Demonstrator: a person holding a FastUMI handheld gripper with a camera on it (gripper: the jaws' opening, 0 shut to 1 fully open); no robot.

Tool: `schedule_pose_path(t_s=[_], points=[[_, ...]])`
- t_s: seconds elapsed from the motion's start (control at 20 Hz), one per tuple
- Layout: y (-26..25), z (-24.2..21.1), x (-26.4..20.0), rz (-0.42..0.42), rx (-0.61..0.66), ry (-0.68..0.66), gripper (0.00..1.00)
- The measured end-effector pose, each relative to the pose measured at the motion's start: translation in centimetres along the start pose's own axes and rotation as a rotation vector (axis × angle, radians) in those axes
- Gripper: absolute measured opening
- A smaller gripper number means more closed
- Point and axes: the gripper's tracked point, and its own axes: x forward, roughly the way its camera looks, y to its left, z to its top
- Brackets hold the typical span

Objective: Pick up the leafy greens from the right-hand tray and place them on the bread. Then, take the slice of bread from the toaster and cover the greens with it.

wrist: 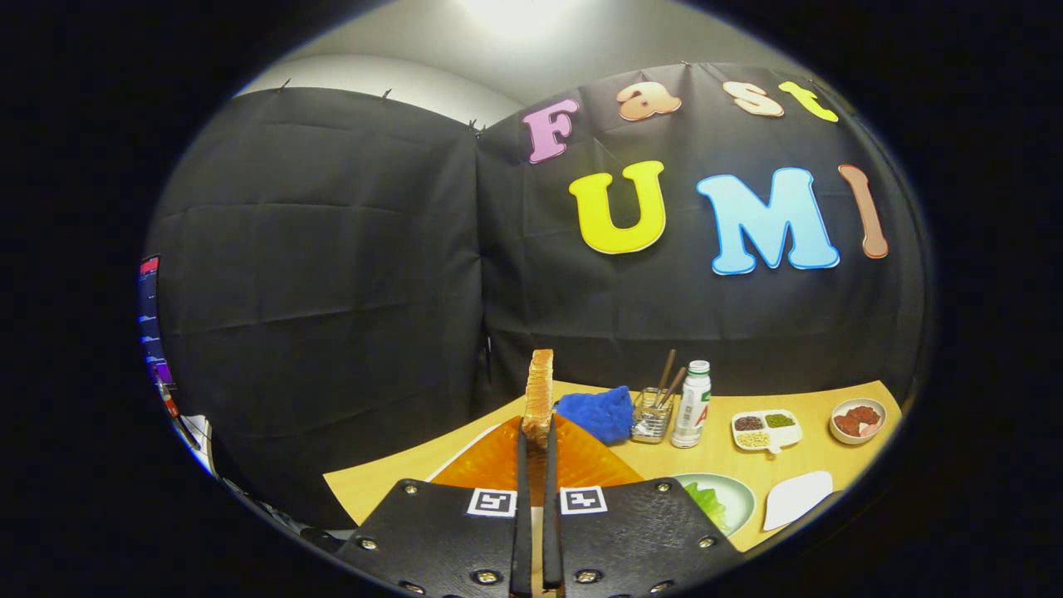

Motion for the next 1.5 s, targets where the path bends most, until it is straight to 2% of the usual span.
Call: schedule_pose_path(t_s=[0.2, 0.75, 1.2, 1.5], points=[[-3.8, -1.2, -1.3, -0.071, 0.01, 0.005, 0.05], [-10.5, -5.8, -2.0, -0.192, 0.086, 0.061, 0.05], [-11.8, -9.5, -0.7, -0.211, 0.092, 0.117, 0.05], [-11.2, -11.7, 1.2, -0.185, 0.084, 0.144, 0.05]])
